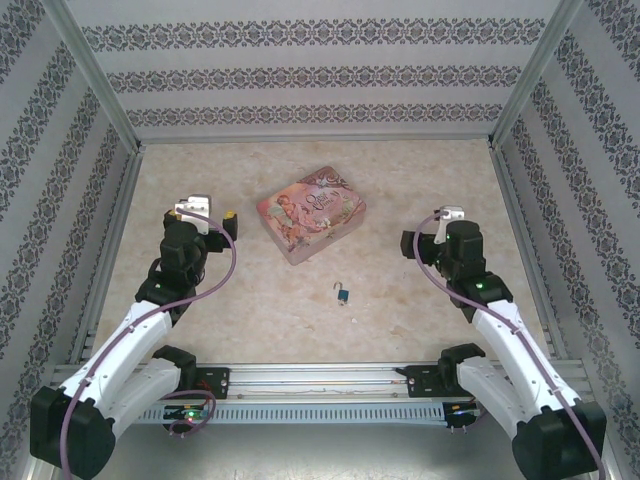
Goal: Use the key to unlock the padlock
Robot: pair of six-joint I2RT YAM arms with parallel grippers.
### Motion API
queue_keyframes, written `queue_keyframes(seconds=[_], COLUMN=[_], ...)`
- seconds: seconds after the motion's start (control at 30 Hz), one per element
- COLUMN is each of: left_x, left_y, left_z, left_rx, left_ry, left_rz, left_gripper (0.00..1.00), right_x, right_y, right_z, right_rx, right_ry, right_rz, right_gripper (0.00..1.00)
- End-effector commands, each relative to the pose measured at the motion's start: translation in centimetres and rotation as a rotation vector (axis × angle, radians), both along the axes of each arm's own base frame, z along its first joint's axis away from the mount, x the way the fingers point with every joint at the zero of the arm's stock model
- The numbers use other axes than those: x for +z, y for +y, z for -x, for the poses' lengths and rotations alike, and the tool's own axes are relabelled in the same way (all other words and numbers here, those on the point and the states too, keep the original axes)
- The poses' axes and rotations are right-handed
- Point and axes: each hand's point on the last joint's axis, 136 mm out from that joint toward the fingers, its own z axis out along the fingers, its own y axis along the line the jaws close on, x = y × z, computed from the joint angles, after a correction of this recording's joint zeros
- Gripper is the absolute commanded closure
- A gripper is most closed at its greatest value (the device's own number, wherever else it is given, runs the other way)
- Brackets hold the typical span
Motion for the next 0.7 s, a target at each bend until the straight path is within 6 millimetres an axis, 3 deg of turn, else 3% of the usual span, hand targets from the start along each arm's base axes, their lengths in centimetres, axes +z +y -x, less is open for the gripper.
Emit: queue_keyframes(seconds=[0.0, 0.07, 0.43, 0.67], left_x=[0.4, 0.1, -2.8, -5.2], left_y=[1.4, 1.6, 2.5, 3.3], left_z=[-0.2, -0.2, -1.2, -2.0], left_rx=[0.069, 0.078, 0.126, 0.154], left_ry=[-0.030, -0.023, 0.047, 0.106], left_rz=[-0.027, -0.033, -0.046, -0.041], left_gripper=[0.01, 0.01, 0.01, 0.01], right_x=[0.7, 0.4, -3.2, -4.6], right_y=[-1.8, -2.7, -6.1, -6.4], right_z=[-0.9, -1.1, -2.6, -4.4], right_rx=[-0.053, -0.082, -0.194, -0.173], right_ry=[-0.097, -0.109, -0.195, -0.227], right_rz=[0.055, 0.079, 0.160, 0.174], right_gripper=[0.07, 0.02, 0.02, 0.02])
